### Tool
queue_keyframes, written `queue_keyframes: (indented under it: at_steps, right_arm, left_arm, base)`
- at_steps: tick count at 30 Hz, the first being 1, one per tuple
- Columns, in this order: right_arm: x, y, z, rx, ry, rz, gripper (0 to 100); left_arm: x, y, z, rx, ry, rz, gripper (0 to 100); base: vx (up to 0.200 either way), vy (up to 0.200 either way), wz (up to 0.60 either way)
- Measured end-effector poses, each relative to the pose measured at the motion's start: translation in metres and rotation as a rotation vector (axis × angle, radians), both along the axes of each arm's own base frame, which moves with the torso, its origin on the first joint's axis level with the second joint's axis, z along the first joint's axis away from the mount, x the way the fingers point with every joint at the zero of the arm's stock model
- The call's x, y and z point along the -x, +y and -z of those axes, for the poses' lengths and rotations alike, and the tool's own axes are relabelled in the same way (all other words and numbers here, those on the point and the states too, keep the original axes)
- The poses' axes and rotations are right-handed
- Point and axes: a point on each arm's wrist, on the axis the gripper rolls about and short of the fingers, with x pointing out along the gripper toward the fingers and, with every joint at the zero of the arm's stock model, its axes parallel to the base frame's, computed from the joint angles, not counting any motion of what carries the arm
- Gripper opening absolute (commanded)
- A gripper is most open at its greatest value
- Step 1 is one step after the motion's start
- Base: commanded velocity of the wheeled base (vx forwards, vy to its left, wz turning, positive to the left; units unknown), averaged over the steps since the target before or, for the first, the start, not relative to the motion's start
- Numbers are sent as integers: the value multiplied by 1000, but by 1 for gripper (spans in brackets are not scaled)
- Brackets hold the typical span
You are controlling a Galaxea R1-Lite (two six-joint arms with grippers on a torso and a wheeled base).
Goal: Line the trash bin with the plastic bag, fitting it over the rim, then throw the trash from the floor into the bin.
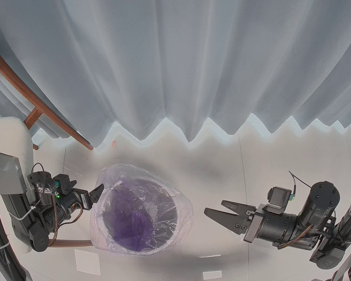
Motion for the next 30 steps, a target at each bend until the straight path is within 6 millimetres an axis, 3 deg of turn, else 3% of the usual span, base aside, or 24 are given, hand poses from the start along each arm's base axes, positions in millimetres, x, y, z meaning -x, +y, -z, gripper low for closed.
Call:
queue_keyframes:
  at_steps: [7, 20, 26, 30]
  right_arm:
    - [0, 0, 1, 2, 1, -1, 100]
    - [0, 0, 2, 7, 5, -1, 100]
    - [-1, 1, 4, 12, 12, -1, 100]
    - [-1, 1, 5, 15, 14, -1, 100]
  left_arm:
    - [-19, 0, 14, 10, 14, -55, 100]
    - [-52, -2, 62, 44, 91, -154, 100]
    - [-54, -2, 68, 42, 103, -154, 100]
    - [-54, -2, 60, 48, 82, -153, 100]
  base:
    - [0, 0, 0]
    - [0, 0, 0]
    - [0, 0, 0]
    - [0, 0, 0]
